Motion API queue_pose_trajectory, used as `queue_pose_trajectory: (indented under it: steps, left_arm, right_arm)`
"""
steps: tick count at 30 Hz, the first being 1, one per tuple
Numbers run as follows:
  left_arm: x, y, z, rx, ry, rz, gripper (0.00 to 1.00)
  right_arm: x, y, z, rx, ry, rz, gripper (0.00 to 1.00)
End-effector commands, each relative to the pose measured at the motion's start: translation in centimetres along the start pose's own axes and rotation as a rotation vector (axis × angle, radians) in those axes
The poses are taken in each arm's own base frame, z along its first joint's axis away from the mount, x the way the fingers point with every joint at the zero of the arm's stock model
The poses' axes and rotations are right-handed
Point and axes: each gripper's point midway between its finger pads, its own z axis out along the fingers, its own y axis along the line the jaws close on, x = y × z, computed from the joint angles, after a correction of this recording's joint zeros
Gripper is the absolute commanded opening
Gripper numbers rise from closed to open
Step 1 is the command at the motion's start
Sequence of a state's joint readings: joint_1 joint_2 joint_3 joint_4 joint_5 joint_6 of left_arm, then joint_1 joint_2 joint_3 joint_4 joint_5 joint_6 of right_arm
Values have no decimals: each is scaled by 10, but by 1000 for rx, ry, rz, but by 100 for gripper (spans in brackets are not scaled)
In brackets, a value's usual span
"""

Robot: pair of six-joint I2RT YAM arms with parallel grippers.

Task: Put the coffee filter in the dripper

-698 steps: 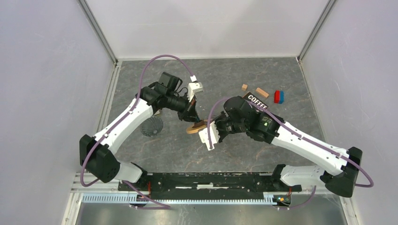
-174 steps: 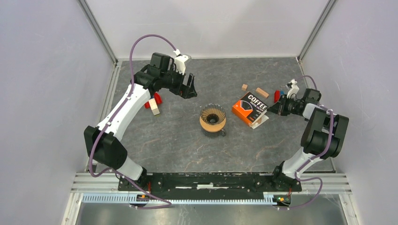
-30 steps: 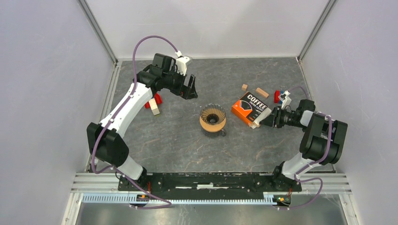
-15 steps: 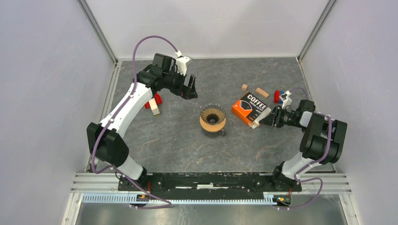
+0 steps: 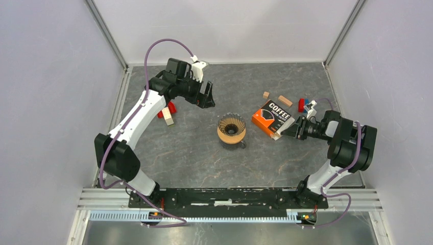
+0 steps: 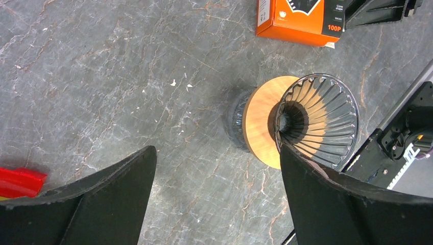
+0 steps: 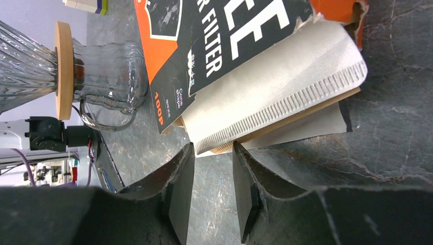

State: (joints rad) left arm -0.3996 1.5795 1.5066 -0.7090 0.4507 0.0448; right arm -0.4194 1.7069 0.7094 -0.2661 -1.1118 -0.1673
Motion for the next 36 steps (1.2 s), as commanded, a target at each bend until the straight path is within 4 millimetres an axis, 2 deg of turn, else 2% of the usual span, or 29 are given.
queue_pose_trajectory:
  steps: [1, 13, 24, 36]
  left_arm:
    - [-12, -4, -3, 14, -28, 19, 96]
    - [-9, -3, -2, 12, -24, 20, 96]
    - [-9, -3, -2, 13, -22, 19, 97]
    - [-8, -3, -1, 13, -19, 18, 97]
  right_arm:
    - [-17, 5, 0, -46, -36, -30, 39]
    - [-29, 6, -3, -56, -51, -46, 31]
    - [-33, -1, -1, -59, -58, -22, 31]
    - [-37, 2, 0, -96, -67, -4, 31]
